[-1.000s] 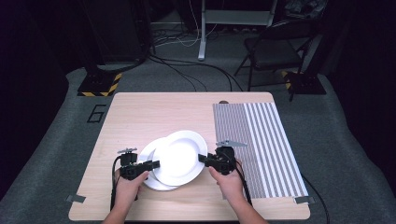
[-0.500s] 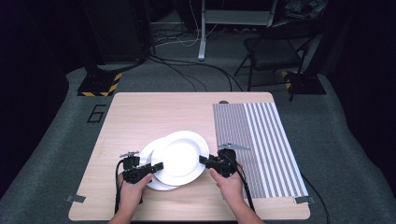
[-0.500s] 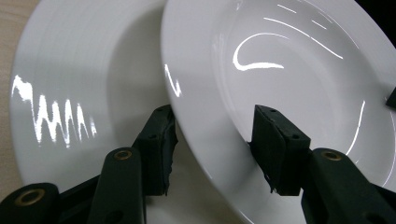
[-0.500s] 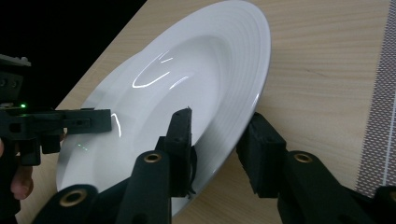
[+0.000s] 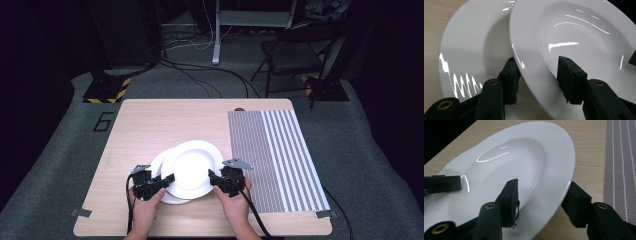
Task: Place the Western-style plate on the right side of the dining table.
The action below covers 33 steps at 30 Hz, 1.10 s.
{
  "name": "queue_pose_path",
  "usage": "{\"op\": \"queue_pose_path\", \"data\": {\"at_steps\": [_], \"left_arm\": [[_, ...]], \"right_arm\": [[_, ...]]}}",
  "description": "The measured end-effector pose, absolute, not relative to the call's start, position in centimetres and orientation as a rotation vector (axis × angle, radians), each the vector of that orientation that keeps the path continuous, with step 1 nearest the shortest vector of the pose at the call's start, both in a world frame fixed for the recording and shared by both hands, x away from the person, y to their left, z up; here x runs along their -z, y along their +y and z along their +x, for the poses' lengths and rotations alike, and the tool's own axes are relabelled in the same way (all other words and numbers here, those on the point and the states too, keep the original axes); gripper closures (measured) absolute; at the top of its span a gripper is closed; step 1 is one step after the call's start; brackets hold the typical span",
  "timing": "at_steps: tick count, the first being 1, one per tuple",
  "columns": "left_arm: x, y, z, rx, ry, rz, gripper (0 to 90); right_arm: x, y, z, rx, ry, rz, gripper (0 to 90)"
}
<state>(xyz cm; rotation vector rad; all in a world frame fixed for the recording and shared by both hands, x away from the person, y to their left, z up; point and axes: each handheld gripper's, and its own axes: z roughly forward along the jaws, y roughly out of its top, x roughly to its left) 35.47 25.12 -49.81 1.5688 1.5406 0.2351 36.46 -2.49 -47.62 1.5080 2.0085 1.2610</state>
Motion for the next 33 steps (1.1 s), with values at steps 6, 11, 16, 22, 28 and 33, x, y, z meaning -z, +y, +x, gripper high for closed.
{"op": "queue_pose_path", "data": {"at_steps": [6,11,16,22,28,33], "left_arm": [[49.8,24.8,35.1,-0.257,1.562,1.509,53.2],[49.8,24.4,34.8,-0.278,1.556,1.504,53.2],[50.0,24.1,34.6,-0.287,1.569,1.478,50.0],[50.0,24.0,34.4,-0.310,1.558,1.458,51.2],[50.1,23.8,34.4,-0.342,1.560,1.475,52.4],[50.1,23.7,34.3,-0.364,1.548,1.474,53.3]], "right_arm": [[48.0,-2.0,36.4,-1.253,1.944,1.526,46.0],[48.0,-2.0,36.6,-1.245,1.931,1.526,43.2],[47.9,-1.2,36.2,-1.167,1.910,1.499,40.9],[47.9,-1.4,36.1,-1.175,1.888,1.502,42.8],[48.0,-1.5,35.9,-1.215,1.867,1.532,42.0],[48.1,-1.5,35.9,-1.217,1.860,1.535,42.1]]}}
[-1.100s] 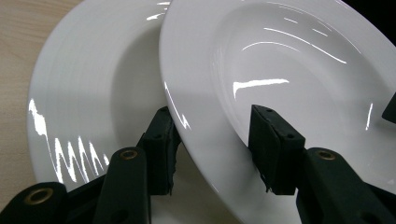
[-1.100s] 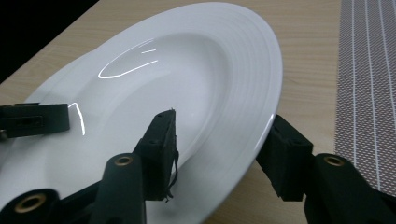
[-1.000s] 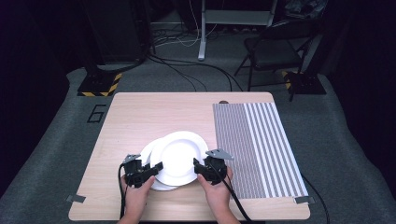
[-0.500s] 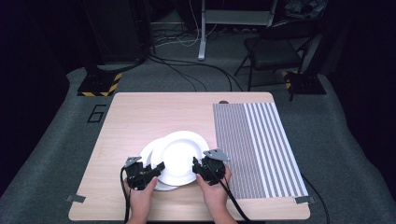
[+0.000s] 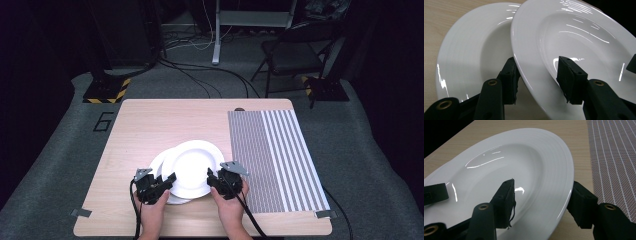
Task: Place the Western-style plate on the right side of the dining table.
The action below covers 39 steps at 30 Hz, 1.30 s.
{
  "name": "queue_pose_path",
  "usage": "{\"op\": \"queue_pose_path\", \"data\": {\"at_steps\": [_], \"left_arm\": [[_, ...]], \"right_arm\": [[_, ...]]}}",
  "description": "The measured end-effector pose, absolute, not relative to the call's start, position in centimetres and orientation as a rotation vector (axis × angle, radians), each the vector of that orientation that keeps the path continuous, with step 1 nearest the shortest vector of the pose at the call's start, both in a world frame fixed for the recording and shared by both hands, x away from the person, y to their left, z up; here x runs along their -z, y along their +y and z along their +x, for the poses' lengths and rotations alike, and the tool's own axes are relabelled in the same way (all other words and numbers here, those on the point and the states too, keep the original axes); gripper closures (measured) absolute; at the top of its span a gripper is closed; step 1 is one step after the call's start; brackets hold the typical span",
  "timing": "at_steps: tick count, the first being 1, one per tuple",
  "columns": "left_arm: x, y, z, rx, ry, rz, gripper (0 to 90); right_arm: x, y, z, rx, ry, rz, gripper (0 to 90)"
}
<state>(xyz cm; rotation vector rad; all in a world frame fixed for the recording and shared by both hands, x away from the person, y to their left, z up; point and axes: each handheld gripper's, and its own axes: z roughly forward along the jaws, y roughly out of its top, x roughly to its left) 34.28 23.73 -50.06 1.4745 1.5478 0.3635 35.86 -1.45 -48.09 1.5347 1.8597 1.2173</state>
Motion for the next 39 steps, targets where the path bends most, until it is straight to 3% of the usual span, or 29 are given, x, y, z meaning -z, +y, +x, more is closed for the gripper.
{"op": "queue_pose_path", "data": {"at_steps": [7,39], "left_arm": [[49.7,23.6,34.2,-0.399,1.535,1.475,53.8],[47.1,23.3,34.3,-0.507,1.459,1.503,54.2]], "right_arm": [[48.2,-1.2,35.7,-1.176,1.853,1.494,46.5],[46.6,-1.8,35.9,-1.215,1.866,1.485,46.2]]}}
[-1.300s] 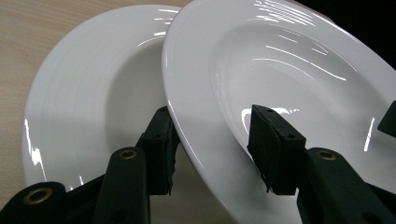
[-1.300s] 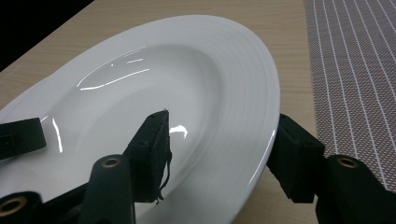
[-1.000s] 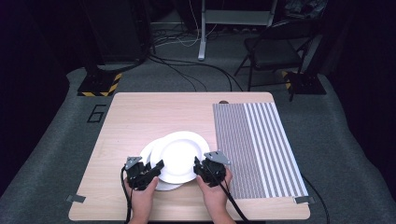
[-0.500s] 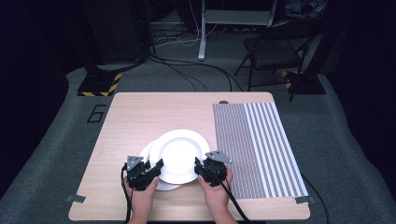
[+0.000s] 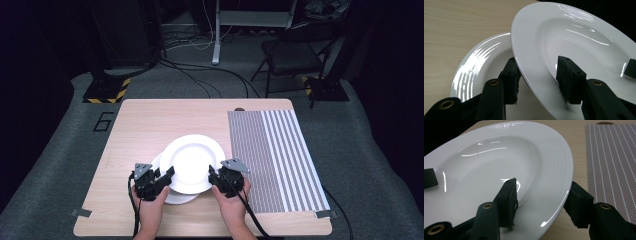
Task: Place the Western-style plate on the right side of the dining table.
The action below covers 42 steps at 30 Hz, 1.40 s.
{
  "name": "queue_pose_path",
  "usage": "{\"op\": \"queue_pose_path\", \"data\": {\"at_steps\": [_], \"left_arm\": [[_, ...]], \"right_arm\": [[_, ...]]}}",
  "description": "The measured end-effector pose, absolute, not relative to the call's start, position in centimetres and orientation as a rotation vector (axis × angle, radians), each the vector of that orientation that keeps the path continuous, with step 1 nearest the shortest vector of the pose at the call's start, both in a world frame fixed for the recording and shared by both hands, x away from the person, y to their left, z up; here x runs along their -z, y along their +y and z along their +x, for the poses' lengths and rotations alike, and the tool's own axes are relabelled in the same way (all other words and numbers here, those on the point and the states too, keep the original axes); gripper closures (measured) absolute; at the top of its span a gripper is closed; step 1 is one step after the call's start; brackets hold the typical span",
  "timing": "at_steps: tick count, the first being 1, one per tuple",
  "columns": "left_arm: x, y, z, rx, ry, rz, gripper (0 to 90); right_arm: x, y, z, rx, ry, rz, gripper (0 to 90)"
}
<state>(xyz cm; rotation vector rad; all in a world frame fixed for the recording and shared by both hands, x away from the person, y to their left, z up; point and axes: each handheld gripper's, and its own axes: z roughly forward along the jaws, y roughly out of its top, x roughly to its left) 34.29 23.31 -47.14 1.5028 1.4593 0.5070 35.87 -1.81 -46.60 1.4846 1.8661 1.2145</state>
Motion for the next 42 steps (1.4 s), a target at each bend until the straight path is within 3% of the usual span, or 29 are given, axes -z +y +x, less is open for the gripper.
{"op": "queue_pose_path", "data": {"at_steps": [42], "left_arm": [[43.6,20.6,36.9,-0.512,1.376,1.542,54.0]], "right_arm": [[42.8,-4.7,36.6,-1.212,1.794,1.440,45.9]]}}
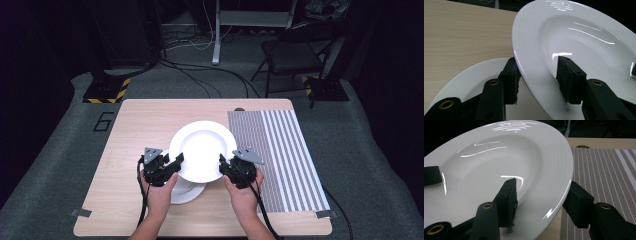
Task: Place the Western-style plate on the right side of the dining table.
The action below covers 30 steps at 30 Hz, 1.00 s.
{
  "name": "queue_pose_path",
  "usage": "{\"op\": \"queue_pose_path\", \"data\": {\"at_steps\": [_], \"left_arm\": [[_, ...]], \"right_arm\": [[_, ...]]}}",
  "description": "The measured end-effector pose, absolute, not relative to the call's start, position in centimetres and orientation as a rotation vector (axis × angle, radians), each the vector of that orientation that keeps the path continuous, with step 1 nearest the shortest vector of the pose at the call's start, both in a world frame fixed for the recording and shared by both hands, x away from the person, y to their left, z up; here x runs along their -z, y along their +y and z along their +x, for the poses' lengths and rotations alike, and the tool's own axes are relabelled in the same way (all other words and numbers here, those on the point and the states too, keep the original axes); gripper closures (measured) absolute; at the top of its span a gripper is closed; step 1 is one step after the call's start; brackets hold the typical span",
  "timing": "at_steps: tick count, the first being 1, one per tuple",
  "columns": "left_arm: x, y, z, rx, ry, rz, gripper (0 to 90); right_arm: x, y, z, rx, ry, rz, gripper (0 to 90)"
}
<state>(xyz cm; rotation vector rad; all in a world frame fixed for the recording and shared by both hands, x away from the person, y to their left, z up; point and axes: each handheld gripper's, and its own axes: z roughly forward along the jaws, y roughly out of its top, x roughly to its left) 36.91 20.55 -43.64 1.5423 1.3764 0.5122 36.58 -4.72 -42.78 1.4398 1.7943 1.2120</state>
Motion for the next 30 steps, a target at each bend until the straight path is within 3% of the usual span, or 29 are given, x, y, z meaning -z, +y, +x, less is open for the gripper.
{"op": "queue_pose_path", "data": {"at_steps": [30], "left_arm": [[43.3,17.3,38.2,-0.475,1.301,1.593,54.4]], "right_arm": [[42.6,-7.8,35.3,-1.181,1.709,1.489,45.6]]}}
